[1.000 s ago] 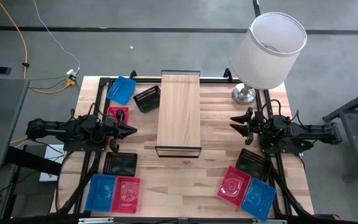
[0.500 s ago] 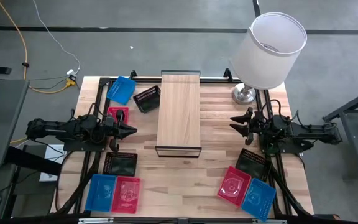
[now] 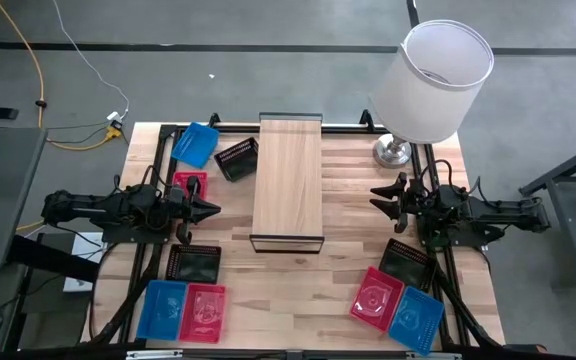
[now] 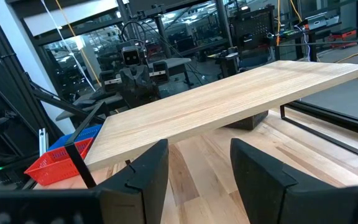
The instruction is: Stack baskets on shelf by color
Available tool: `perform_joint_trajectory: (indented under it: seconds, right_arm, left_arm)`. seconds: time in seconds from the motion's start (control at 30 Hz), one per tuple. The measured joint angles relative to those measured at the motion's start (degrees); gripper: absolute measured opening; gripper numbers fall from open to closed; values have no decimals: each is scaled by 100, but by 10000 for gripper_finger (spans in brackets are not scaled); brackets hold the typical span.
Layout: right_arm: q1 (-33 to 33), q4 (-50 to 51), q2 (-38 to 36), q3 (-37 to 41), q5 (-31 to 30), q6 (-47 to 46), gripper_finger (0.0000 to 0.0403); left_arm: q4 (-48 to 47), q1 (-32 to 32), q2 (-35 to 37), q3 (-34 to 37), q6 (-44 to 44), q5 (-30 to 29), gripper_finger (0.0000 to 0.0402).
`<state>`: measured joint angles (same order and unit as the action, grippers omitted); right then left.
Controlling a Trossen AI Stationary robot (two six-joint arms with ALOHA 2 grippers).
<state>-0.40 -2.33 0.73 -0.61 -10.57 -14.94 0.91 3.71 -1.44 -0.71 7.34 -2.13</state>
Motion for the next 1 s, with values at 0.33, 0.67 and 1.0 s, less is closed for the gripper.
perform_joint_trajectory:
  seconds: [0.33,0.67,1.0]
  right_arm:
    - [1,0,1,1,0,0,161]
    - [2,0,1,-1,0,-2,161]
    - [1,-1,1,0,0,0,161]
  left_arm:
    - [0,2,1,0,1,-1,19]
    - [11,2,-1,0,1,-65,19]
    - [15,2,-1,0,1,-66,19]
